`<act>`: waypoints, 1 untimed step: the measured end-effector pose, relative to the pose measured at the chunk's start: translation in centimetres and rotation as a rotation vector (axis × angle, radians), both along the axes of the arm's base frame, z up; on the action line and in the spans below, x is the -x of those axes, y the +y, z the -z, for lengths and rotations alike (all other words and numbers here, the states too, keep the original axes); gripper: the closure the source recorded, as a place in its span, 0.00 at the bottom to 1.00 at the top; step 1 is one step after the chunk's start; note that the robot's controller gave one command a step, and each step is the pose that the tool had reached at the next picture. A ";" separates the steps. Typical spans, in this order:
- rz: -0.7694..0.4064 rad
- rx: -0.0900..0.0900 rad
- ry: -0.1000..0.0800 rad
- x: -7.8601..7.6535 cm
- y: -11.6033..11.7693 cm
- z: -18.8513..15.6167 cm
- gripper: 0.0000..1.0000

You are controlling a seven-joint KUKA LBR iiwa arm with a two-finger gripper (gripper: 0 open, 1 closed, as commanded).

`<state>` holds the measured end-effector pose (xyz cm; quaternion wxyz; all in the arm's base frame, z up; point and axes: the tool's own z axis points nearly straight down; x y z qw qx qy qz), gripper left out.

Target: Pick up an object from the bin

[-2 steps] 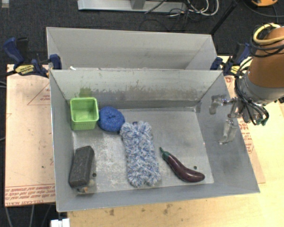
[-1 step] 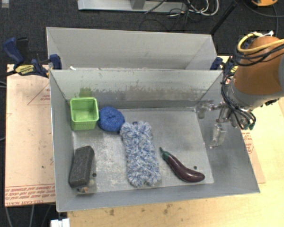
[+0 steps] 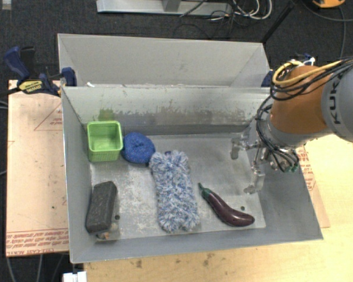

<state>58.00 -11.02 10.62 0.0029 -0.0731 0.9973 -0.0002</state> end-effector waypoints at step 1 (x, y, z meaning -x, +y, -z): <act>0.082 -0.003 -0.008 -2.8 8.0 -11.9 1.00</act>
Offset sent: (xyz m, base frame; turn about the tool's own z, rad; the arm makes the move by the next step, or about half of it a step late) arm 0.0000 0.0000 0.0000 0.0000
